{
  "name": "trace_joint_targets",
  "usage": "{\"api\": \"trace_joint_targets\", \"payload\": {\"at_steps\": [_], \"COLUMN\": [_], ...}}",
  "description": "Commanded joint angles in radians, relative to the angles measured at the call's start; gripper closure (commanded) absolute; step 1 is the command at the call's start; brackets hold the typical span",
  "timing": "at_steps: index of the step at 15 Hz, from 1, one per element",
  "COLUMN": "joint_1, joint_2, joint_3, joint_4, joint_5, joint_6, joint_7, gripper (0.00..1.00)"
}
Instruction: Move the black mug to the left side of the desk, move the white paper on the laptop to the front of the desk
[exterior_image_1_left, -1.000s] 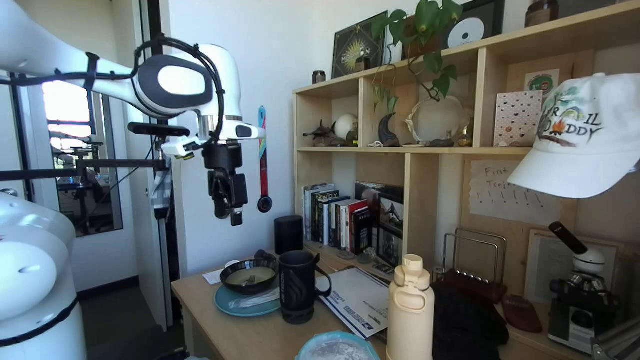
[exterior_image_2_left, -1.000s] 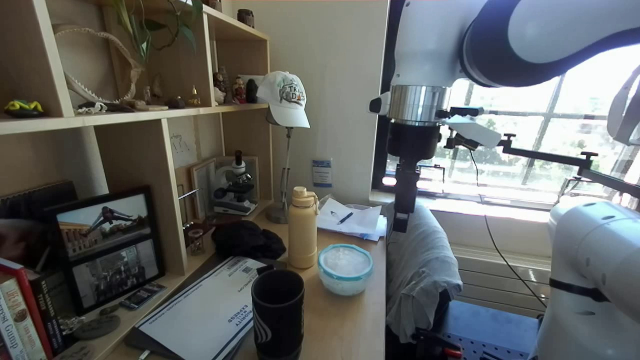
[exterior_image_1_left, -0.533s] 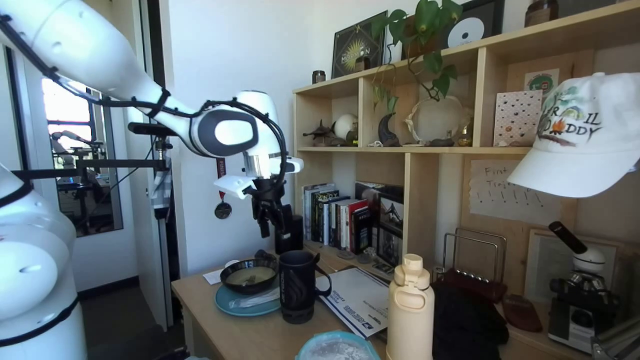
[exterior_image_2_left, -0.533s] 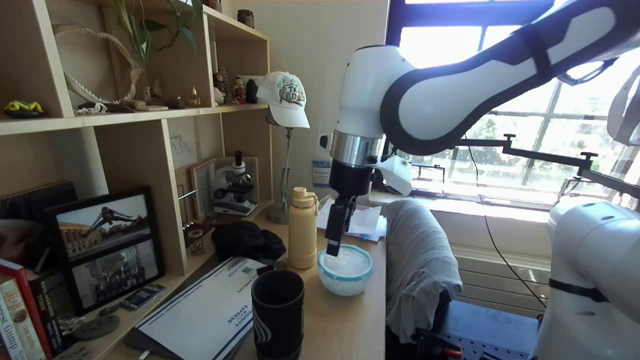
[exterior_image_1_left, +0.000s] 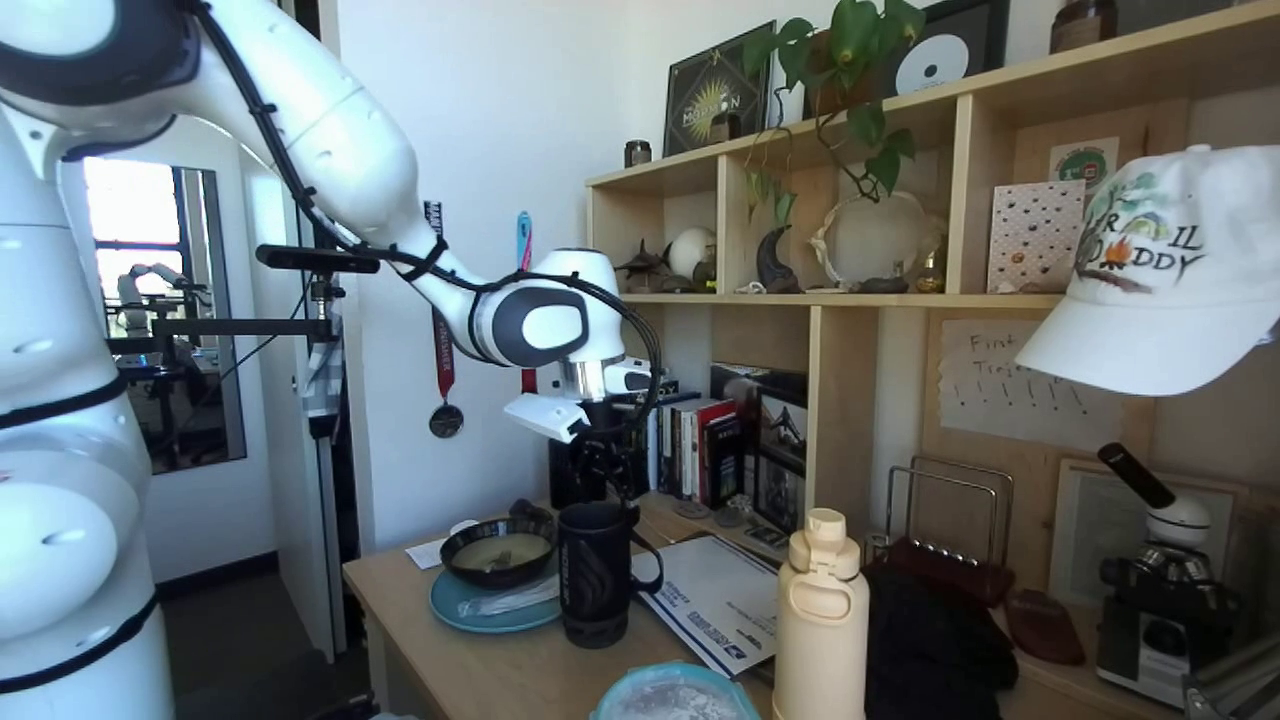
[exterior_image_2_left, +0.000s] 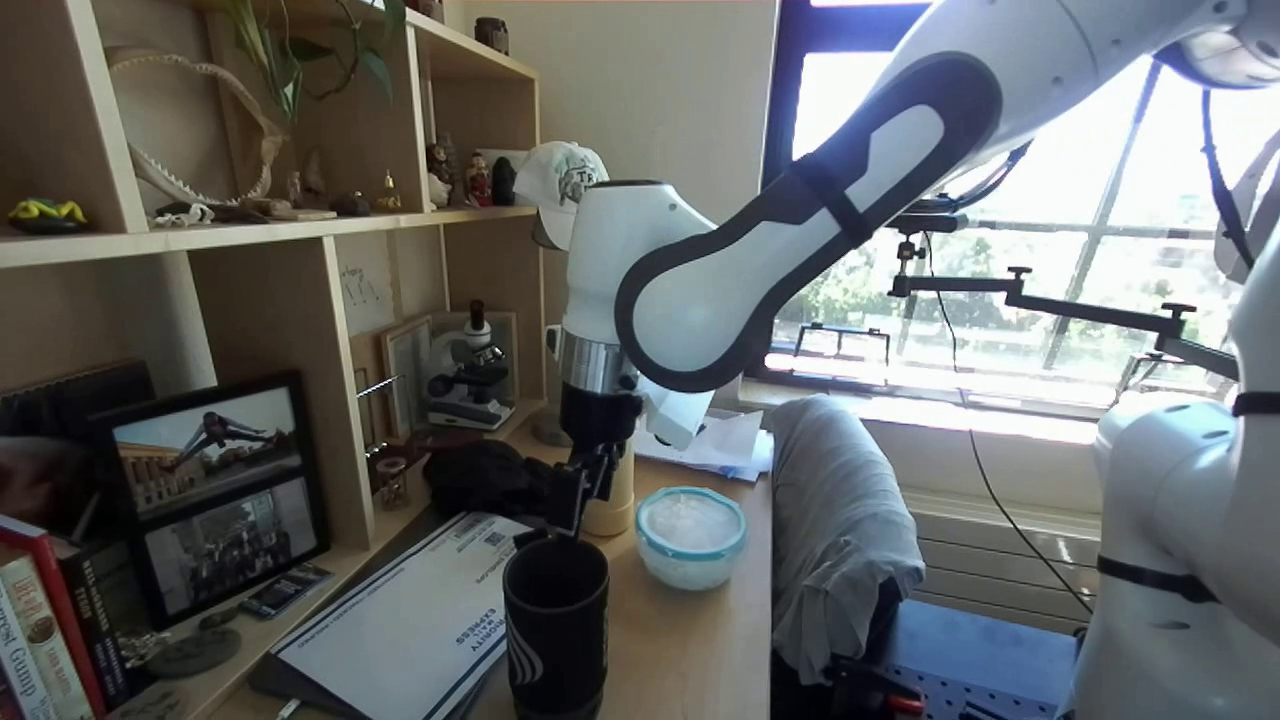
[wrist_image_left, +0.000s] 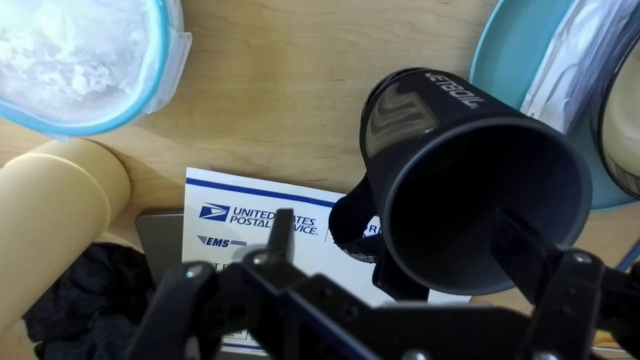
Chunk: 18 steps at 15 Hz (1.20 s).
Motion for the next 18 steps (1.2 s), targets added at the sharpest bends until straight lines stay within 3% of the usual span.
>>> {"api": "trace_joint_targets", "payload": {"at_steps": [1,5,6,8,16,18], "joint_1": [-0.008,-0.007,-0.005,-0.003,0.015,0.017], "joint_2": [0.132,0.213,0.225,0.244,0.237,0.224], "joint_3": [0.012,0.009,0.009,0.009,0.014,0.025], "joint_4": [0.075,0.099,0.103,0.113,0.155,0.164], "joint_5": [-0.009,-0.005,-0.003,-0.001,-0.014,0.009], "joint_6": [0.015,0.027,0.031,0.037,-0.013,-0.043], "joint_7": [0.042,0.067,0.075,0.083,0.155,0.158], "gripper": [0.0,0.02,0.27,0.32,0.95,1.0]}}
